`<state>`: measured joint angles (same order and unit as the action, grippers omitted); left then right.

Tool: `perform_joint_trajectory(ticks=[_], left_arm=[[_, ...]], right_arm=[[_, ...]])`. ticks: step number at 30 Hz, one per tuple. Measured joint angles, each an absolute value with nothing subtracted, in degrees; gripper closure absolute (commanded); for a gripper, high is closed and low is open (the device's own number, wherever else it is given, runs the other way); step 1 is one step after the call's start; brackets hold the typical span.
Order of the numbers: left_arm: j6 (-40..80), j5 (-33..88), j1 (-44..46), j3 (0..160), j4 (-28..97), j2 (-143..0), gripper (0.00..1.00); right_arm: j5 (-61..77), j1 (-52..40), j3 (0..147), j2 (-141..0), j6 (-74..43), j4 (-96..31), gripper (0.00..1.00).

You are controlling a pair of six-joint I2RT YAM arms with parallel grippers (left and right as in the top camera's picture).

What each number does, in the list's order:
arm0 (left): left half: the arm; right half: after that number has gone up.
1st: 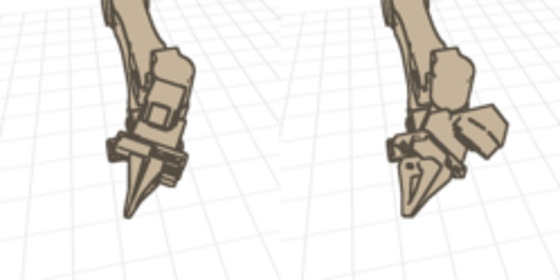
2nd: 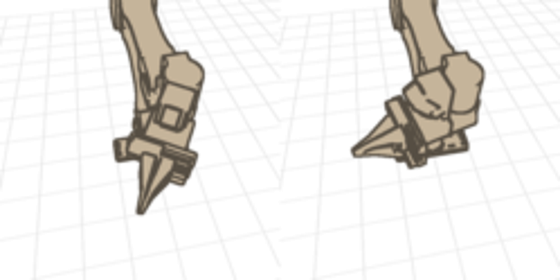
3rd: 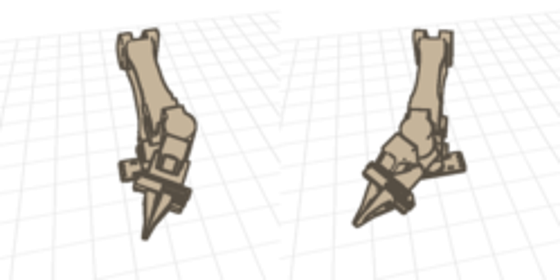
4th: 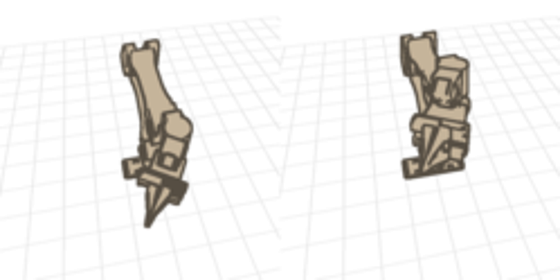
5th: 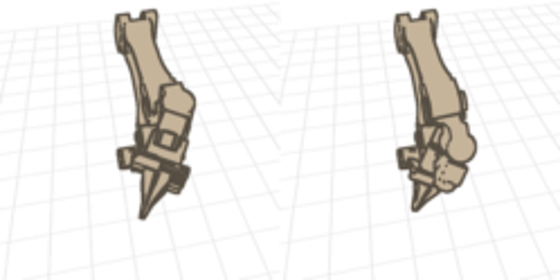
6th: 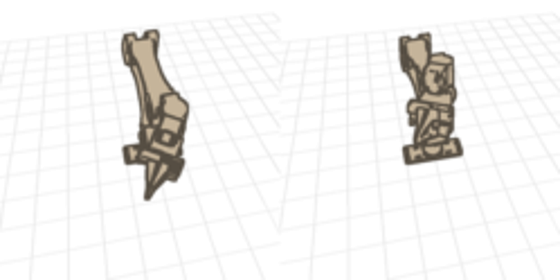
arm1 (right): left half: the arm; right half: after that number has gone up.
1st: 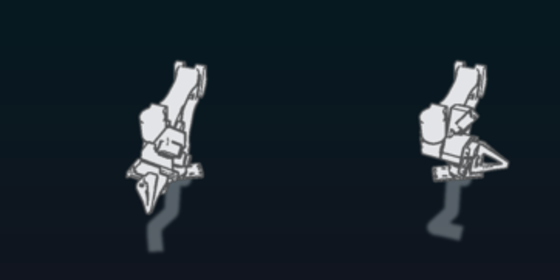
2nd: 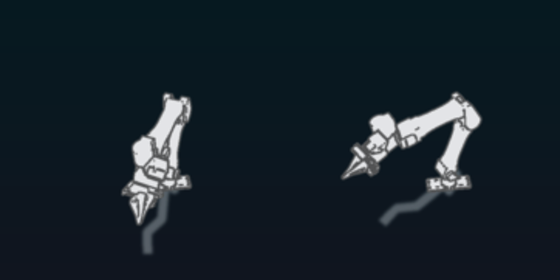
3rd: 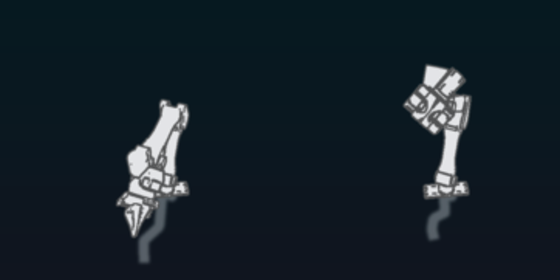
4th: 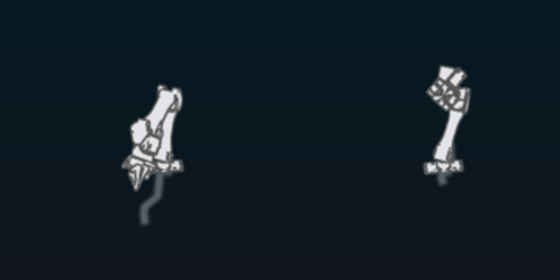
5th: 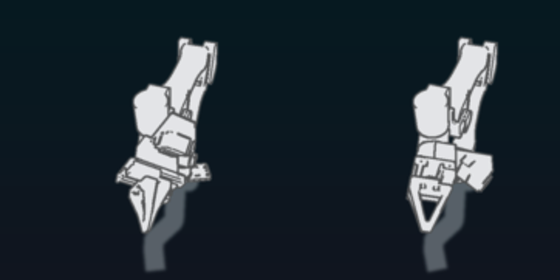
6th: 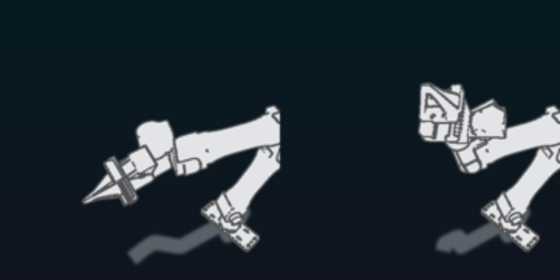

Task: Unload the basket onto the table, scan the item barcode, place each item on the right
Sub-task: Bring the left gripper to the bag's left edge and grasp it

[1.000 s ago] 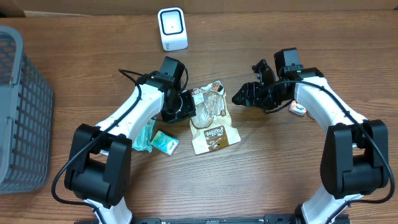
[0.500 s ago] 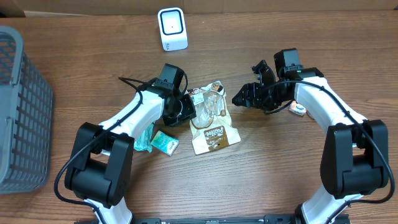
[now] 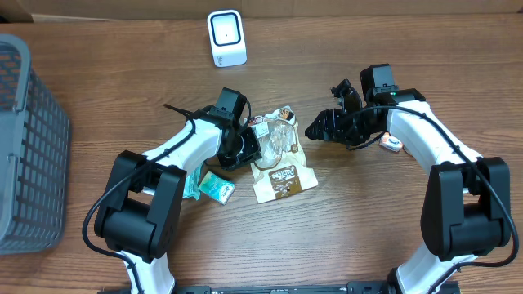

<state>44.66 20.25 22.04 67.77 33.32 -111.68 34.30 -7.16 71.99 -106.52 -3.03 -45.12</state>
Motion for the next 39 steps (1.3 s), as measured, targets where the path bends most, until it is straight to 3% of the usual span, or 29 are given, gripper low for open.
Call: perform_joint_trajectory(ticks=[39], left_arm=[[44.7,21.3,22.0,67.8,35.1,-111.7,0.96]], right_arm=[[34.3,-7.2,72.0,-106.5,-3.0,-44.3,0.34]])
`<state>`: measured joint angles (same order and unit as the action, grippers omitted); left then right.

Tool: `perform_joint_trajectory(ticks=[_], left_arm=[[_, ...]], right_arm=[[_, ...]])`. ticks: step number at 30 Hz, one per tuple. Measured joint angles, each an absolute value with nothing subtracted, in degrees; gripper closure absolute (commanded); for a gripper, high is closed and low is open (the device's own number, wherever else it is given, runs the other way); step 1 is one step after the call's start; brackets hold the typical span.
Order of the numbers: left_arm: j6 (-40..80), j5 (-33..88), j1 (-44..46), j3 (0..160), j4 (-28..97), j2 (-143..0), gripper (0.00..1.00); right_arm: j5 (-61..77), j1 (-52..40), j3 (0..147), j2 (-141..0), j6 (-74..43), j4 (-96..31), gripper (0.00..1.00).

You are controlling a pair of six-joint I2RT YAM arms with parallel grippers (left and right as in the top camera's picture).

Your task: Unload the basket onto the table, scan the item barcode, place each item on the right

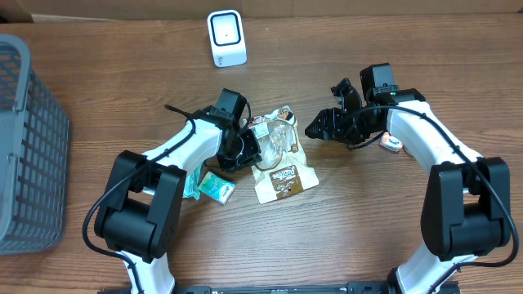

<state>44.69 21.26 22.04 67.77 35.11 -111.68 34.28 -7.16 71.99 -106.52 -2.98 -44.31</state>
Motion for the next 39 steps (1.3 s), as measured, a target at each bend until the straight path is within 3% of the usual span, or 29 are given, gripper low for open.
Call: perform_joint_trajectory(ticks=[6,10,20,39], left_arm=[[44.7,21.3,22.0,67.8,35.1,-111.7,0.96],[44.7,21.3,22.0,67.8,35.1,-111.7,0.96],[44.9,21.2,22.0,67.8,35.1,-111.7,0.96],[44.9,21.3,22.0,67.8,34.8,-111.7,0.96]], right_arm=[[34.3,-7.2,72.0,-106.5,-3.2,-43.9,0.48],[34.3,-7.2,71.4,-106.5,-3.1,-41.4,0.51],[35.2,-7.2,68.1,-109.4,-3.0,-36.4,0.5],[50.5,-9.5,68.1,-118.6,-3.3,-33.8,0.47]])
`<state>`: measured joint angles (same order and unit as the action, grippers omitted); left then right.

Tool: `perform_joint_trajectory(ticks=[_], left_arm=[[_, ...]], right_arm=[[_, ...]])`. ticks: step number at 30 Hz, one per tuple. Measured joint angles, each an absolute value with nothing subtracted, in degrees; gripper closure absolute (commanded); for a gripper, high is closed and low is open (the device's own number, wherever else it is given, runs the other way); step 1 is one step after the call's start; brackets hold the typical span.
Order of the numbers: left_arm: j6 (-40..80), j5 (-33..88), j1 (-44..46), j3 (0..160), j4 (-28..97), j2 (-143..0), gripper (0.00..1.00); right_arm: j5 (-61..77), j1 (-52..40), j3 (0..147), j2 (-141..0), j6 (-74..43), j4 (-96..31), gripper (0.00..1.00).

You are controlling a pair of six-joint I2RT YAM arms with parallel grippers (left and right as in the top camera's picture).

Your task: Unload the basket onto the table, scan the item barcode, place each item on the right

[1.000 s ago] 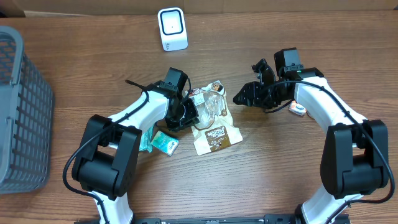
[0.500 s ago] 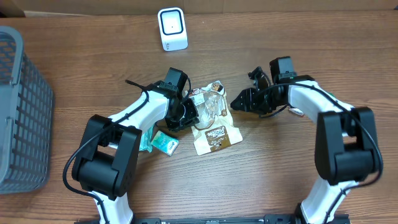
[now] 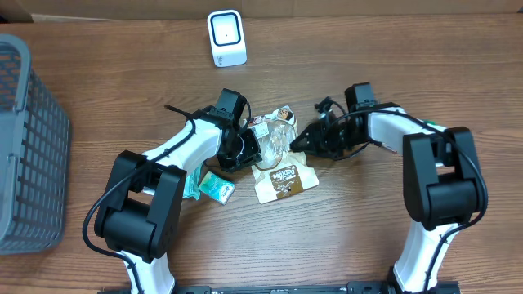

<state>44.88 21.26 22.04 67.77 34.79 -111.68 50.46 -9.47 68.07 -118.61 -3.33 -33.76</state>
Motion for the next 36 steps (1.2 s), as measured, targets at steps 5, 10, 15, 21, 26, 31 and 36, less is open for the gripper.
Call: perform_joint_trajectory(ticks=[5,10,15,21,26,31,36], left_arm=[[44.9,21.2,22.0,67.8,34.7,-111.7,0.96],[44.9,21.0,22.0,67.8,34.7,-111.7,0.96],[44.9,21.0,22.0,67.8,34.7,-111.7,0.96],[44.9,21.0,22.0,67.8,34.6,-111.7,0.96],[43.3,21.0,22.0,67.9,34.8,-111.7,0.96],[37.4,20.9,21.0,72.0,41.0,-111.3,0.96],[30.8,20.3,17.5,80.8,50.6,-107.5,0.96]], right_arm=[[50.8,-14.2,68.1,-118.9,-5.8,-31.2,0.47],[50.4,-18.3,68.1,-119.2,-9.2,-28.7,0.65],[49.5,-18.9,68.0,-119.9,-12.4,-28.1,0.86],[49.7,-18.2,67.9,-119.9,-13.6,-28.2,0.96],[50.0,-16.2,67.9,-119.9,-13.5,-29.5,0.96],[51.4,-13.4,67.9,-119.9,-10.7,-30.3,0.96],[52.2,-12.6,67.7,-118.4,-7.5,-31.6,0.96]])
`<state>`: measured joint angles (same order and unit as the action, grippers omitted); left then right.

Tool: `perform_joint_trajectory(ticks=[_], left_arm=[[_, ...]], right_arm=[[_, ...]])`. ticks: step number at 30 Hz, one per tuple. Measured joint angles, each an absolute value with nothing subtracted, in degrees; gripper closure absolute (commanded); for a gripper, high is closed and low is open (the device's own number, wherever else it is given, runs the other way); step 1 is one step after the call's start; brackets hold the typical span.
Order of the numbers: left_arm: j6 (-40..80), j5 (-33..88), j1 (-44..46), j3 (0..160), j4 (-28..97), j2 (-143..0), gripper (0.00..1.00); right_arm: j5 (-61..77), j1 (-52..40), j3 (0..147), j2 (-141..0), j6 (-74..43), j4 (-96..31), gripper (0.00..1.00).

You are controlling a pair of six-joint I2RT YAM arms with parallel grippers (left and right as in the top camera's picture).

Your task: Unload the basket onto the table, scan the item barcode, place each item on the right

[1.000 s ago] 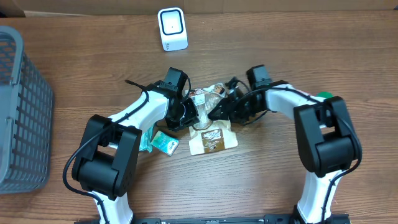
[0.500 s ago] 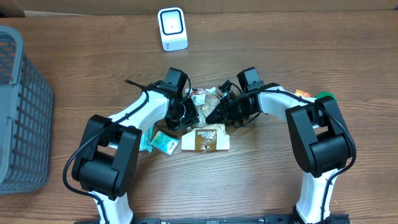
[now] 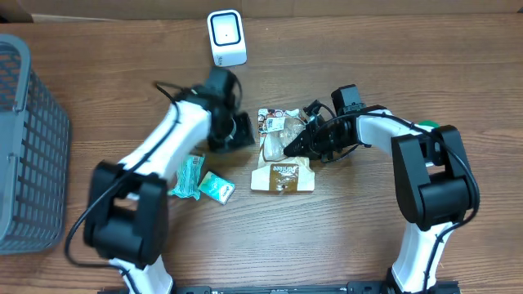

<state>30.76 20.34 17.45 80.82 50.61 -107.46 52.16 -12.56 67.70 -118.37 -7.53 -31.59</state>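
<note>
A snack bag [image 3: 282, 163] with a clear top and a brown label lies mid-table in the overhead view. My right gripper [image 3: 294, 144] reaches in from the right, its fingers on the bag's right edge, apparently shut on it. The left gripper [image 3: 239, 132] sits just left of the bag, apart from it, with nothing between its fingers. The white barcode scanner [image 3: 226, 37] stands at the far edge, above the bag.
A grey mesh basket [image 3: 29, 139] fills the left side. Two teal packets [image 3: 204, 181] lie beside the left arm, near the bag's lower left. A small green object [image 3: 426, 126] peeks out behind the right arm.
The left gripper has let go of the bag's left edge and drawn back up and left. The right gripper has moved further onto the bag, which now lies straighter and slightly shifted left.
At first the left gripper held the bag's left edge while the right gripper hovered well to the right. The right gripper stayed there, then stood at the bag's right edge. Now the right gripper has the bag and the left one is clear of it.
</note>
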Motion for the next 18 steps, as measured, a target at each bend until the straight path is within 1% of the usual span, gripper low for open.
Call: perform_joint_trajectory(ticks=[8,14,16,18], left_arm=[[19.4,19.7,8.2,99.2,68.1,-98.5,0.96],[14.4,19.7,-0.1,108.0,74.7,-95.7,0.95],[13.4,19.7,-2.9,109.5,75.6,-95.6,0.88],[12.4,19.7,-5.7,110.0,76.0,-95.6,0.73]], right_arm=[[54.4,-12.6,67.7,-107.1,-2.2,-36.0,0.96],[58.7,-12.6,67.7,-97.1,-0.1,-38.4,0.96],[60.0,-12.7,67.7,-94.6,0.3,-38.7,0.96],[61.2,-12.8,67.7,-91.9,0.5,-39.1,0.96]])
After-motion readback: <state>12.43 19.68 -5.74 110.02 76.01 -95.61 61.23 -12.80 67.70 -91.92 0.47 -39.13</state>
